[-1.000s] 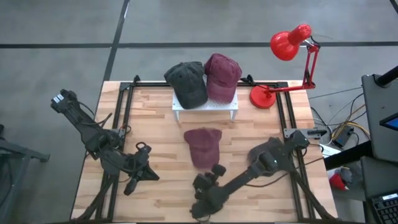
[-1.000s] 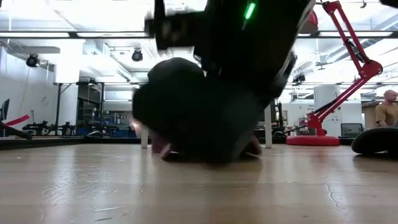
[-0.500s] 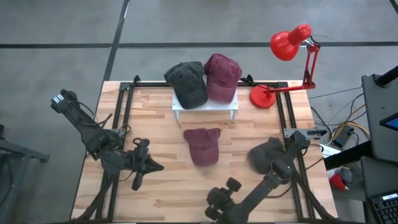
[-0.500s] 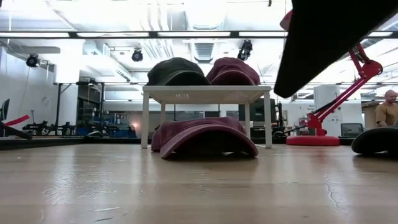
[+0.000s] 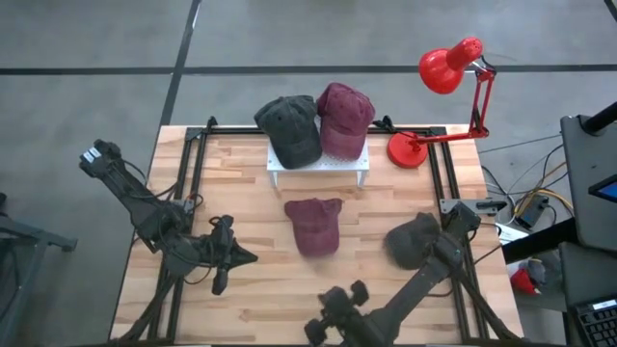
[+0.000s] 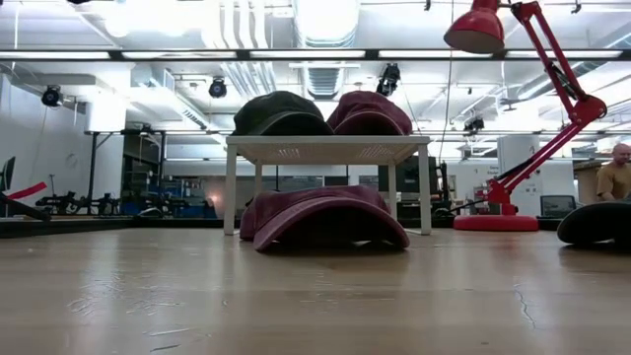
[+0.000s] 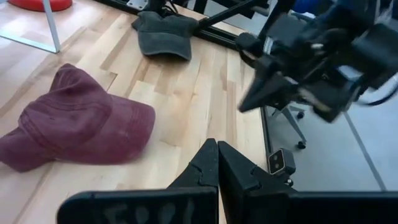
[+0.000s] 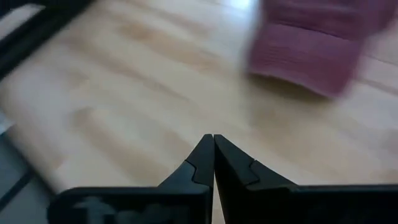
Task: Pick & Place hat
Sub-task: Stack the red cap on top of the red cap on the shelf
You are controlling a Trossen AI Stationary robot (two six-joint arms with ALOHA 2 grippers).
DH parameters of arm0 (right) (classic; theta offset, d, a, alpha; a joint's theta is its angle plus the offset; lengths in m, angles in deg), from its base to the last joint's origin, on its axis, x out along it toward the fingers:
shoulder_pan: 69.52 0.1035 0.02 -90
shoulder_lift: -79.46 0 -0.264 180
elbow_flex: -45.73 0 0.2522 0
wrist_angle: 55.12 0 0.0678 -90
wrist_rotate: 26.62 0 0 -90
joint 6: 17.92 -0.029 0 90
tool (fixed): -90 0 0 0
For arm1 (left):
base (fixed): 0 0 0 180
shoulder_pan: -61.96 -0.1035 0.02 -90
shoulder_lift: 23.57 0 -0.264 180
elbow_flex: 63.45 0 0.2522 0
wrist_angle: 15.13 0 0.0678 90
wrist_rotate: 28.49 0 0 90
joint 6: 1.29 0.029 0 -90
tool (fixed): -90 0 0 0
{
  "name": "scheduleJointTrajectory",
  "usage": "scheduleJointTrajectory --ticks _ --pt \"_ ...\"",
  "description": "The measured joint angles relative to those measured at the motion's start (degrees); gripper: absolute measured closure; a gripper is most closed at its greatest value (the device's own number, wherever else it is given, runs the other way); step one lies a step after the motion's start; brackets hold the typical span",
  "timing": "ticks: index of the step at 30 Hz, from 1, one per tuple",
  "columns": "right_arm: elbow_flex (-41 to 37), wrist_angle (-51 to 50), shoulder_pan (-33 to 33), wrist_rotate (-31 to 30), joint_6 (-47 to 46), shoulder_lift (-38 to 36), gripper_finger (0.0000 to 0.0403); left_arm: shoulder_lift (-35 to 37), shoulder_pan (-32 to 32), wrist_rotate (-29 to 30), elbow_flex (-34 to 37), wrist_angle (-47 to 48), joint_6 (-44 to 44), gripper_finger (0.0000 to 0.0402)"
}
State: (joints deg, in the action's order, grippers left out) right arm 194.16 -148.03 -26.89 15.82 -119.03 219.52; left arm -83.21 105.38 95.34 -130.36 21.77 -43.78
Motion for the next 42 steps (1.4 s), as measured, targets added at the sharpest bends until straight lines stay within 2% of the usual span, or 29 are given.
scheduleJointTrajectory --ticks 2,4,6,12,14,17,19,21,24,26,29,32,35,38,42 --pt "0.0 7.35 -0.71 1.57 12.15 -0.99 0.0395 0.0 0.02 -0.76 0.0 -0.02 0.03 0.0401" --pt "0.0 15.22 -2.03 6.48 26.59 -1.26 0.0395 0.0 0.02 -2.33 0.0 -0.02 0.23 0.0401" --pt "-0.02 21.75 -3.06 8.49 39.83 -1.27 0.0395 0.0 0.04 -3.57 0.0 0.0 0.4 0.0401" --pt "-0.18 23.25 -6.04 9.47 58.65 -3.21 0.0395 0.02 0.15 -8.09 0.0 -0.02 0.15 0.0401" --pt "-0.35 27.69 -7.98 14.33 67.39 -4.2 0.0395 0.02 0.22 -9.51 0.0 -0.07 -0.29 0.0401" --pt "-1.5 38.3 -11.25 26.75 79.95 -5.19 0.0395 0.04 0.31 -10.45 0.02 -0.38 -0.98 0.0401" --pt "-3.28 44.76 -13.42 35.0 84.5 -5.55 0.0395 0.04 0.43 -10.45 0.02 -0.66 -1.06 0.0401" --pt "-5.94 50.1 -15.38 40.43 85.74 -5.69 0.0395 0.04 0.58 -10.45 0.02 -0.71 -1.1 0.0401" --pt "-10.13 56.66 -16.95 43.07 87.0 -6.05 0.0395 0.07 1.48 -11.43 0.02 -0.67 -2.46 0.0401" --pt "-13.7 61.68 -17.26 43.33 87.67 -7.0 0.0395 0.07 2.43 -14.15 0.02 -0.57 -2.9 0.0401" --pt "-22.29 71.57 -17.37 44.49 86.69 -10.51 0.0395 0.07 4.28 -15.47 0.02 -0.64 -3.51 0.0401" --pt "-34.69 84.0 -17.7 44.41 84.12 -15.18 0.0395 0.07 5.32 -14.93 0.02 -0.9 -3.63 0.0401" --pt "-48.41 97.59 -17.85 39.71 81.54 -20.76 0.0394 0.11 5.29 -14.26 0.02 -1.09 -3.23 0.0401" --pt "-61.67 104.27 -17.33 29.51 77.6 -28.48 0.0394 0.12 5.07 -12.32 0.02 -1.22 -1.28 0.0401" --pt "-74.76 98.98 -16.15 11.36 65.4 -38.26 0.0394 0.22 4.78 -4.45 0.02 -1.1 -0.37 0.0401"
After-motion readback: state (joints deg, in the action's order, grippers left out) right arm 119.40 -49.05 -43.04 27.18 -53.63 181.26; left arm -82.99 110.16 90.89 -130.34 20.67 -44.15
